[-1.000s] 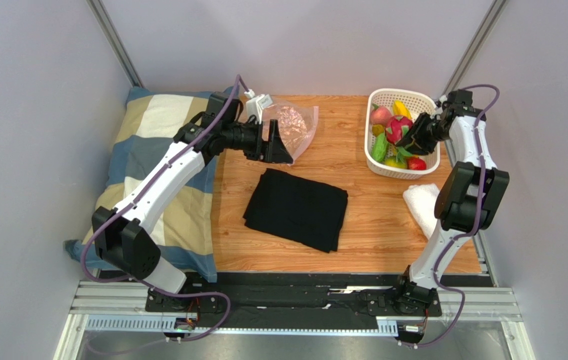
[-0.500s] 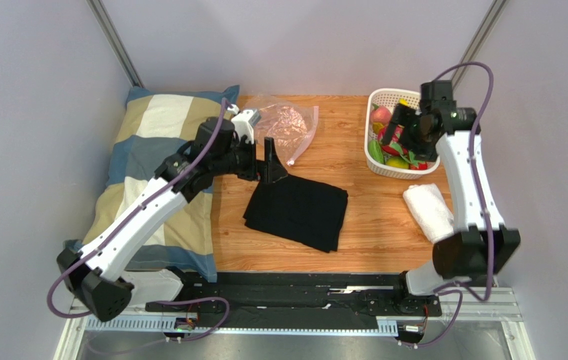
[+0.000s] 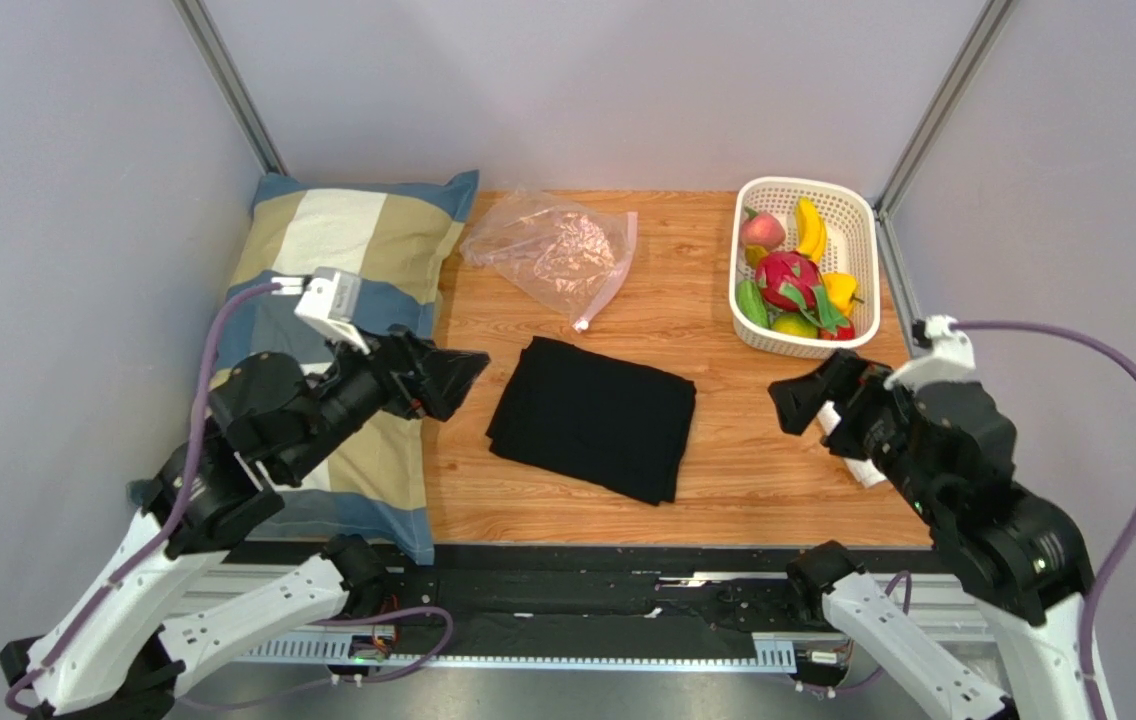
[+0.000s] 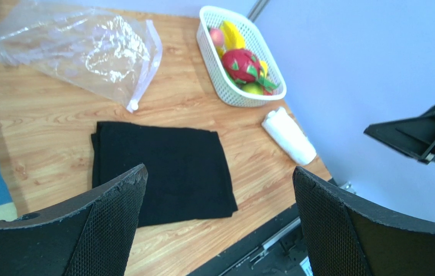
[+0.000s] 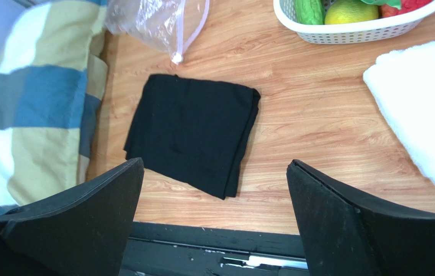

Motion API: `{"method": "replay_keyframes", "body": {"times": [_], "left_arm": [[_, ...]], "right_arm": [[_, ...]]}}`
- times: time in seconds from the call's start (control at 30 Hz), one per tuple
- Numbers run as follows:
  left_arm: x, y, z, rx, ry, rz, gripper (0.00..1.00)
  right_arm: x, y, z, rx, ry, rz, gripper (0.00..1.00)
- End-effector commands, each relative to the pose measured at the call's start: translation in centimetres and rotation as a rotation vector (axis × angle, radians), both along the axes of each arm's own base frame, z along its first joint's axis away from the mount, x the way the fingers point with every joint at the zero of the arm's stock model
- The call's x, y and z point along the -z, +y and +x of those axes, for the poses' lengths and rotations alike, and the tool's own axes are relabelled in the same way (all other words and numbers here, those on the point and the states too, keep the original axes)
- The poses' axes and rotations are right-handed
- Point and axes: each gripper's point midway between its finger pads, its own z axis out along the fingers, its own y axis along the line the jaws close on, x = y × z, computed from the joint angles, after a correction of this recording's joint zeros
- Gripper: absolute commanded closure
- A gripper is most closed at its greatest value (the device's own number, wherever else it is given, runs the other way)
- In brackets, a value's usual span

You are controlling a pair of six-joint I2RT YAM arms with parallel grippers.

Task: Open the zip-top bag and remove the fake food

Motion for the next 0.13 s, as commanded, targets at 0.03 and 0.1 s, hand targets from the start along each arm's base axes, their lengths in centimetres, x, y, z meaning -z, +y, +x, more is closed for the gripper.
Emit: {"method": "replay_keyframes", "body": {"times": [0.03, 0.1], "left_arm": [[-0.80, 1.62, -0.61, -0.038, -0.045, -0.045, 0.01], [-0.89, 1.63, -0.95, -0.033, -0.035, -0.080, 0.01]], "right_arm": [[-0.03, -1.10, -0.80, 0.098, -0.040, 0.111, 0.00], [-0.12, -1.14, -0.96, 0.098, -0.042, 0.119, 0.00]]}}
